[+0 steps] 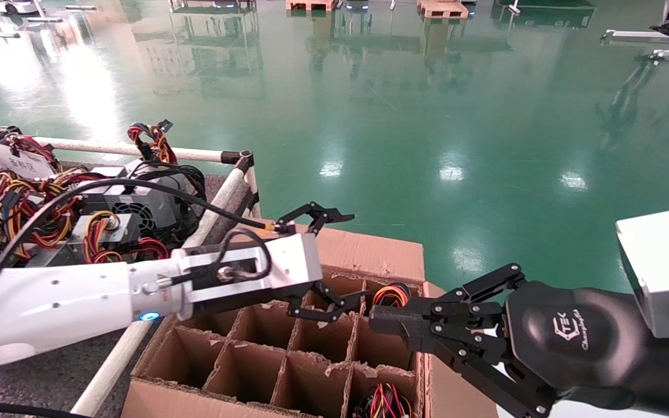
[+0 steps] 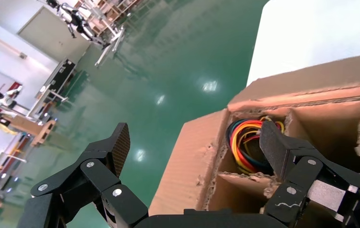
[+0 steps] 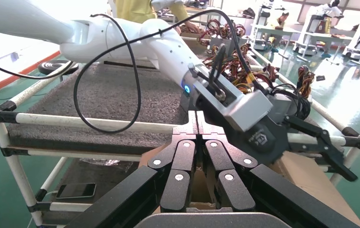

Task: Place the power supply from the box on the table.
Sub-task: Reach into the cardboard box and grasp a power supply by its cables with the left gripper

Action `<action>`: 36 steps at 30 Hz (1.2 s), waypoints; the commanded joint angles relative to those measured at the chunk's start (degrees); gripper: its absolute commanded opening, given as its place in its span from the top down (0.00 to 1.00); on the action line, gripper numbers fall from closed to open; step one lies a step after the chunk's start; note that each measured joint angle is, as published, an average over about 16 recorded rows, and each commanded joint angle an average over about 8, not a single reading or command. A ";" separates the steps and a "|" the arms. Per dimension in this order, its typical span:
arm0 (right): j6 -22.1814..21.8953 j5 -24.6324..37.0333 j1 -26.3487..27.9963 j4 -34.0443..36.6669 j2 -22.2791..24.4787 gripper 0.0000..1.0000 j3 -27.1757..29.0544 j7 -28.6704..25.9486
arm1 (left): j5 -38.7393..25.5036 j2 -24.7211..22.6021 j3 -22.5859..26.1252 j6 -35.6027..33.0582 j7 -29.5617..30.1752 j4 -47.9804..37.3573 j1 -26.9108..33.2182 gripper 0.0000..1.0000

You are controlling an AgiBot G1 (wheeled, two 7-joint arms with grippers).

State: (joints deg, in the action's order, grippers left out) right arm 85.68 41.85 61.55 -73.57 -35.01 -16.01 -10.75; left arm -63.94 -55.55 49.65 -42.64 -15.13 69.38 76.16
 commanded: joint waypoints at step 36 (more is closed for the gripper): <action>0.00 0.00 0.00 0.00 0.00 1.00 0.00 0.00 | 4.71 -6.91 16.76 13.66 -11.43 -8.16 3.76 0.00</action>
State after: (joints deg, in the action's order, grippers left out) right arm 85.68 41.85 61.55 -73.57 -35.01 -16.01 -10.75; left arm -59.14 -62.48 66.51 -28.98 -26.50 61.30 79.91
